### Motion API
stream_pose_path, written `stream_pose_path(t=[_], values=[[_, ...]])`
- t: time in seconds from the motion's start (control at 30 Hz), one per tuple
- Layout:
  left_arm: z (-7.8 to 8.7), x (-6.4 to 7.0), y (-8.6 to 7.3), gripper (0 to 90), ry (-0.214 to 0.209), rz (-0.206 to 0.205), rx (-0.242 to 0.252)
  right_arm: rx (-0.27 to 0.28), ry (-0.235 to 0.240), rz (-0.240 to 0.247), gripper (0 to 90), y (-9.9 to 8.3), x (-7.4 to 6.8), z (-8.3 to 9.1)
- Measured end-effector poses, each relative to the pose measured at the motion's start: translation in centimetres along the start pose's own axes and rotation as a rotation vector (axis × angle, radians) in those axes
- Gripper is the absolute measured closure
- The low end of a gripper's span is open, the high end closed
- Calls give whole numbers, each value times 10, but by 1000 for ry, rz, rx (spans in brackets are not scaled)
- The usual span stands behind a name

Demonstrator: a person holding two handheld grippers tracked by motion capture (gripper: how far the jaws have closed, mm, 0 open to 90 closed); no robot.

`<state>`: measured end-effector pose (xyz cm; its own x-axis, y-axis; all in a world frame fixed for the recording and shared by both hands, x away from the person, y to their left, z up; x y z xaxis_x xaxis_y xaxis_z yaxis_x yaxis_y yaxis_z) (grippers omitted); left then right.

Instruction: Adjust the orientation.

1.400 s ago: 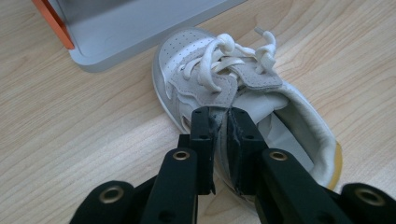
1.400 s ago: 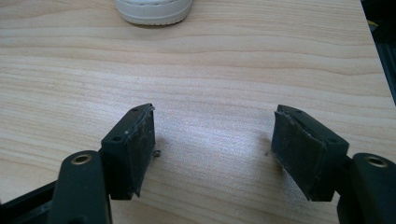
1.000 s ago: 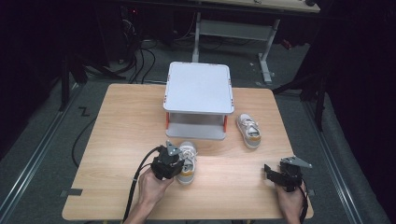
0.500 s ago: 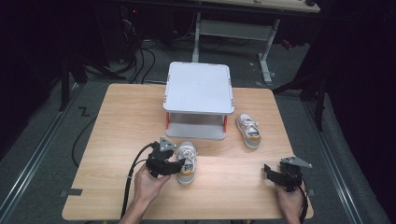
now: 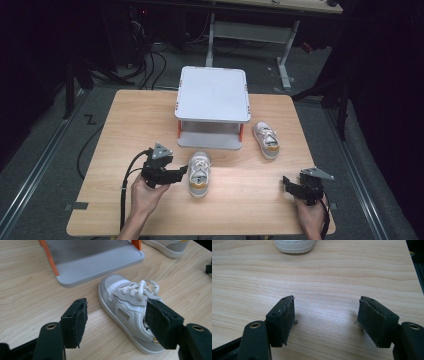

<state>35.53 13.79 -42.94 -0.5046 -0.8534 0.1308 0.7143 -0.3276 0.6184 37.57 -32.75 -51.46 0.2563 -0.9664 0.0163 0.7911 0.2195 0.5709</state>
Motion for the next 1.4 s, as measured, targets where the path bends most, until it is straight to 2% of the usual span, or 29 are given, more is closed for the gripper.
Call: stream_pose_path(t=[0.33,0.83,0.93,1.27,1.4], values=[[16,-21,-9,347,29,61,41,0,0,0,300,0,0,0],[19,-54,-32,351,103,134,54,0,-1,-1,301,0,0,0],[20,-59,-41,350,103,157,57,0,-1,2,300,0,0,0],[3,-71,-64,334,129,217,44,0,1,3,300,1,0,-1],[-5,-73,-67,331,147,219,27,0,1,3,300,1,0,-1]])
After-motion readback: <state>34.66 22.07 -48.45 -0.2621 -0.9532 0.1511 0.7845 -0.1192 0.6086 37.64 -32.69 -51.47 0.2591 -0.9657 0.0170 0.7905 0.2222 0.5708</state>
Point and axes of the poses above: each handheld gripper's, and its own axes: z roughly backward along the jaws, y roughly out of its top, x roughly to its right, the point moved 2 cm from there along -z, roughly forward along the jaws, and after that the axes turned 12 degrees about -x, right-handed, at the moved point
